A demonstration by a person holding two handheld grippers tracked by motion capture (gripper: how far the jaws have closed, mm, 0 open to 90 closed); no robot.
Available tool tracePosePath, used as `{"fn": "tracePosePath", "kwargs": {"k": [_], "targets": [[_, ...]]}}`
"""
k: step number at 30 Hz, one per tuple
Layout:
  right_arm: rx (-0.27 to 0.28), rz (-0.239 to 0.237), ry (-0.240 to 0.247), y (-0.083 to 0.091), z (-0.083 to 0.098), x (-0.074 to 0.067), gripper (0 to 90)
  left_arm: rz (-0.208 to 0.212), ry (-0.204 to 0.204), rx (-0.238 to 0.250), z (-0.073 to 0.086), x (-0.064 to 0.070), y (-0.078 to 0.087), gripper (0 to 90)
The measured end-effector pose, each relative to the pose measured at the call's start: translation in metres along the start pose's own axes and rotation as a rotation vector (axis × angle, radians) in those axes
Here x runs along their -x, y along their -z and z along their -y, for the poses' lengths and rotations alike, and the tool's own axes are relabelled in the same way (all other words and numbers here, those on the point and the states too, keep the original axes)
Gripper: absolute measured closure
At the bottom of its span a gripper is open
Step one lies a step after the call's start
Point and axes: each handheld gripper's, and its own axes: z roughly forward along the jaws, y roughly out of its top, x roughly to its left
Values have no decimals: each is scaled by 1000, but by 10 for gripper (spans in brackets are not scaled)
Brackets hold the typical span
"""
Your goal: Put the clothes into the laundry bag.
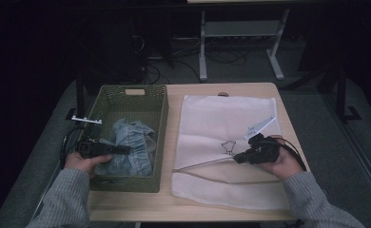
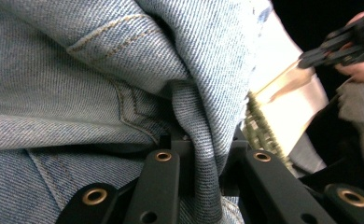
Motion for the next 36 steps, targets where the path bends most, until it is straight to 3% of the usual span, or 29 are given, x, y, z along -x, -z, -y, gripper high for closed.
{"fn": "tracePosePath", "kwargs": {"k": [6, 11, 14, 26, 31, 36], "targets": [[17, -7, -22, 8, -6, 7, 878, 28, 21, 45, 1, 2, 4, 808], [22, -4, -32, 10, -10, 13, 879, 75, 43, 125, -5, 5, 14, 808], [20, 16, -28, 10, -15, 14, 877, 98, 43, 132, -7, 9, 18, 808], [25, 5, -38, 9, -26, 22, 878, 150, 20, 193, -13, 24, 31, 808], [17, 5, -50, 8, -26, 27, 878, 172, -30, 193, -18, 36, 33, 809], [26, 0, -65, 9, -25, 32, 878, 187, -53, 193, -22, 46, 32, 809]]}}
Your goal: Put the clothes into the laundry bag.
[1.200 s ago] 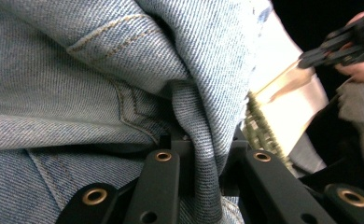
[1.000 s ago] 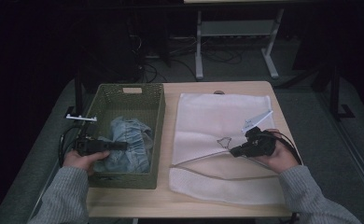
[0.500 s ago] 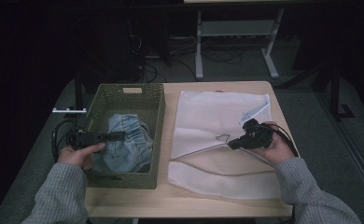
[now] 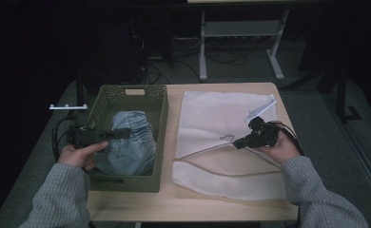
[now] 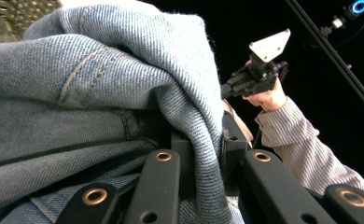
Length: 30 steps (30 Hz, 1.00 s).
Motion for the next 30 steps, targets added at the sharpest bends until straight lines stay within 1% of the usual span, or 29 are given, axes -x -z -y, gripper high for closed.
{"fn": "tracePosePath", "kwargs": {"k": [2, 4, 7, 9, 10, 11, 12, 13, 14, 19, 21, 22, 25, 26, 30], "targets": [[6, -1, -6, 2, 1, 2, 878, 10, -6, 0, -2, 4, -1, 809], [9, -1, -7, 4, 2, 3, 878, 44, -24, 12, -5, 8, -2, 809], [12, 3, -9, 8, 1, 4, 878, 55, -45, 19, -10, 16, -2, 809], [14, 3, -8, 10, 0, 4, 879, 69, -49, 26, -12, 20, -3, 809], [11, 6, -6, 10, 0, 4, 879, 70, -57, 28, -12, 23, -3, 809], [9, 9, -4, 10, -1, 4, 879, 76, -66, 32, -13, 25, -3, 809], [7, 10, -5, 10, -1, 4, 879, 87, -64, 36, -13, 27, -3, 809], [5, 10, -1, 9, -1, 4, 878, 95, -73, 50, -14, 29, -2, 809], [4, 10, -2, 9, -1, 4, 878, 103, -75, 56, -15, 31, -1, 810], [2, 9, -3, 7, -3, 4, 879, 107, -109, 66, -23, 48, -1, 808], [-2, 12, -2, 6, -4, 3, 879, 106, -116, 71, -25, 52, -1, 808], [-5, 14, 1, 6, -5, 3, 878, 101, -114, 73, -26, 55, -2, 808], [-1, 12, 2, 7, -5, 3, 879, 90, -130, 61, -30, 63, -5, 808], [-2, 13, 2, 7, -6, 3, 879, 93, -139, 51, -31, 66, -6, 808], [1, 11, 1, 8, -6, 4, 879, 116, -157, 56, -36, 80, -10, 808]]}}
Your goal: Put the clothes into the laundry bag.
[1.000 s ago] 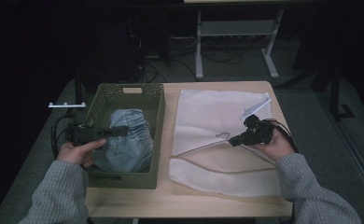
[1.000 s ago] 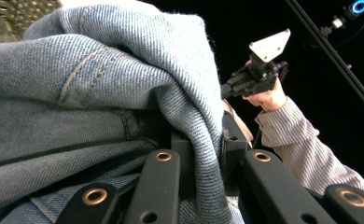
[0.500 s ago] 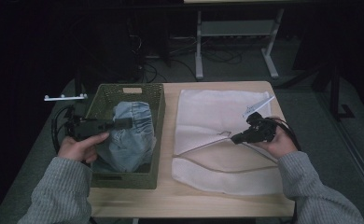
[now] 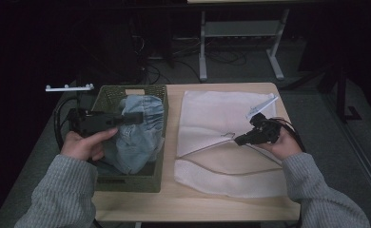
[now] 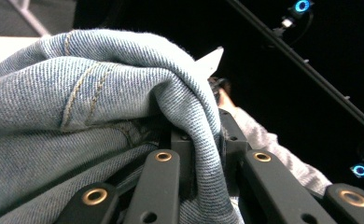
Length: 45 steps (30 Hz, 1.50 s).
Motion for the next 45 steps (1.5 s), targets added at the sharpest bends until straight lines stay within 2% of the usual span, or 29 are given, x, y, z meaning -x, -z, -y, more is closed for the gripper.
{"fn": "tracePosePath", "kwargs": {"k": [1, 3, 5, 6, 9, 11, 16, 21, 28, 29, 31, 33, 39, 41, 42, 44, 45], "targets": [[1, 0, -1, 0, 0, 0, 879, 4, -11, -1, -2, 3, -1, 808], [4, -1, -3, 0, 0, 0, 879, 38, -11, 14, -5, 11, -3, 809], [4, -4, 1, 0, 0, 0, 879, 120, -19, 23, -8, 17, -6, 810], [4, -8, 2, -1, 0, 1, 879, 132, -21, 33, -10, 20, -7, 810], [25, -20, 9, 2, -1, 0, 880, 133, -40, 11, -15, 31, -15, 809], [36, -24, 12, 4, -1, -1, 880, 135, -58, -22, -16, 35, -23, 810], [62, -29, 12, 11, -1, -1, 880, 145, -73, -22, -19, 45, -37, 810], [65, -20, 22, 17, -10, -2, 880, 193, -78, 6, -32, 57, -43, 810], [64, -29, 19, 13, -14, 0, 880, 222, -129, -10, -45, 83, -59, 810], [66, -32, 18, 13, -15, 0, 879, 230, -125, -4, -46, 84, -61, 810], [69, -37, 20, 13, -16, 0, 880, 268, -89, 9, -47, 87, -67, 810], [64, -41, 17, 12, -16, 1, 879, 290, -118, -1, -49, 94, -75, 810], [70, -50, 15, 10, -16, 2, 879, 323, -130, -10, -54, 109, -91, 810], [71, -51, 16, 9, -15, 3, 879, 347, -128, -8, -56, 116, -96, 810], [75, -53, 13, 9, -15, 4, 879, 358, -145, -7, -57, 119, -99, 810], [80, -53, 7, 10, -15, 6, 879, 369, -136, -1, -58, 123, -102, 810], [82, -55, 6, 11, -15, 6, 879, 374, -150, -4, -58, 125, -105, 810]]}}
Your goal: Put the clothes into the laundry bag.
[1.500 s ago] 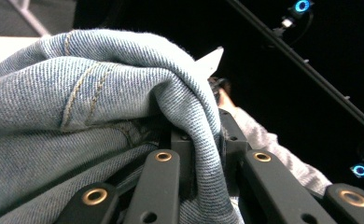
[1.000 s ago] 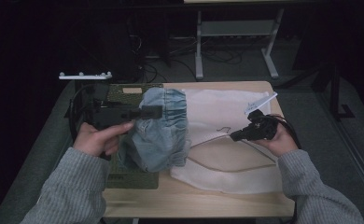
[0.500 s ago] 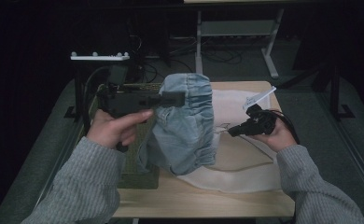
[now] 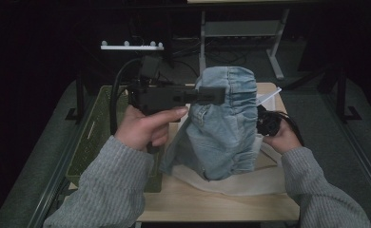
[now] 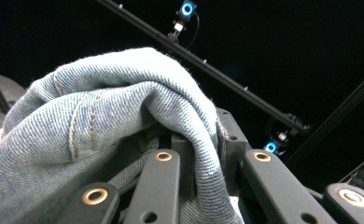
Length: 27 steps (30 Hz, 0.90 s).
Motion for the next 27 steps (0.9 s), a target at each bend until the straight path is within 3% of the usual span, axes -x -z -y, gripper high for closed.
{"fn": "tracePosePath", "kwargs": {"k": [4, 8, 12, 17, 20, 24, 27], "targets": [[13, -5, -4, 3, 0, 2, 879, 19, -1, -22, 3, -2, -13, 809], [16, -1, -13, 5, 1, 2, 880, 33, 18, -47, 21, -17, -26, 808], [28, -3, -23, 3, 4, 5, 880, 26, 52, -90, 68, -50, -35, 807], [20, -9, -45, -1, 9, 9, 880, 1, 163, -113, 131, -100, -42, 807], [10, -11, -53, -5, 11, 11, 880, -9, 222, -119, 163, -122, -49, 805], [2, -15, -52, -8, 12, 11, 880, 9, 252, -134, 185, -136, -57, 805], [1, -17, -44, -8, 12, 9, 880, -16, 258, -152, 191, -142, -60, 804]]}}
